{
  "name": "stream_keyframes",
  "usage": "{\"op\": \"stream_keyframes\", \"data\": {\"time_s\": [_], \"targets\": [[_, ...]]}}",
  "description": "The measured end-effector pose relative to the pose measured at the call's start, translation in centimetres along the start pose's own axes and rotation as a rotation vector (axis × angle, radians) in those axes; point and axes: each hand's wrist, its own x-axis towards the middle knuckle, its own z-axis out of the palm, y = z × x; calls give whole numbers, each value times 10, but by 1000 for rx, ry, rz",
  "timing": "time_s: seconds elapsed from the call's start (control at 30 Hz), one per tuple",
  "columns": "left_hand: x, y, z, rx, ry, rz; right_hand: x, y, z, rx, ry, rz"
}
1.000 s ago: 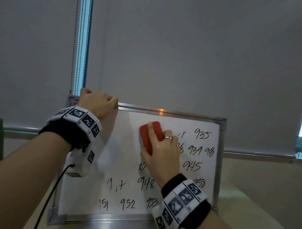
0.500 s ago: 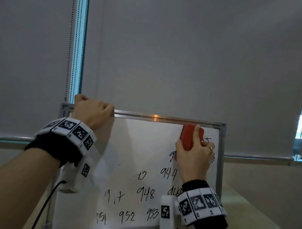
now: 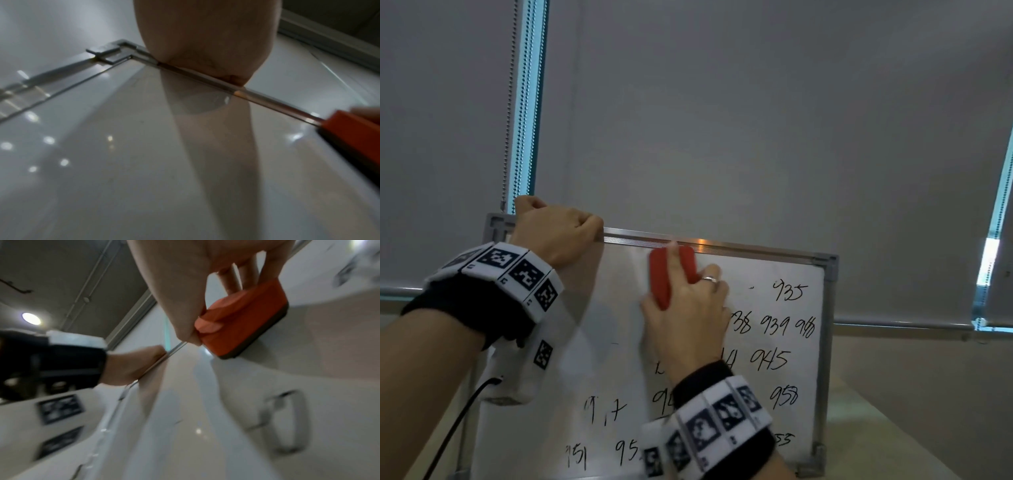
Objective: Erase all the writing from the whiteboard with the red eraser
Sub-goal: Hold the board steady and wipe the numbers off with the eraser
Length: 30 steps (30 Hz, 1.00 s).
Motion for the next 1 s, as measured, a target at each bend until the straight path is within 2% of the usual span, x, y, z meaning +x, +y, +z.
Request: {"op": "stream_keyframes", "data": {"time_s": [0.13, 0.17, 0.23, 0.3, 0.4, 0.5, 0.57, 0.63, 0.7, 0.83, 0.87, 0.93, 1.0], "targets": [[1, 0, 3, -16, -20, 2, 10, 74, -22, 24, 128, 297], [1, 0, 4, -29, -28, -4, 12, 90, -28, 18, 131, 342], [1, 0, 4, -57, -39, -16, 12, 111, -36, -2, 110, 337], [0, 1, 3, -67, -44, -20, 9, 116, -38, -23, 120, 279], [-2, 1, 1, -61, -27, -15, 5, 98, -38, -27, 123, 208], [-3, 0, -2, -68, -33, -23, 2, 60, -25, -31, 65, 56], [-2, 1, -4, -81, -36, -40, 0, 31, -10, -77, 111, -57], [-2, 1, -5, -96, -47, -44, -2, 3, 4, -79, 162, -94], [-3, 2, -7, -116, -67, -55, -2, -19, 13, -100, 153, -161], [-5, 0, -14, -174, -135, -81, -2, -26, 6, -220, -17, -447], [-6, 0, -15, -169, -165, -72, -2, -19, -1, -209, -108, -506], [-9, 2, -17, -103, -206, -43, -6, 1, -18, -123, -304, -530], [-13, 5, -19, -30, -214, -47, -15, 25, -33, -85, -354, -492]]}}
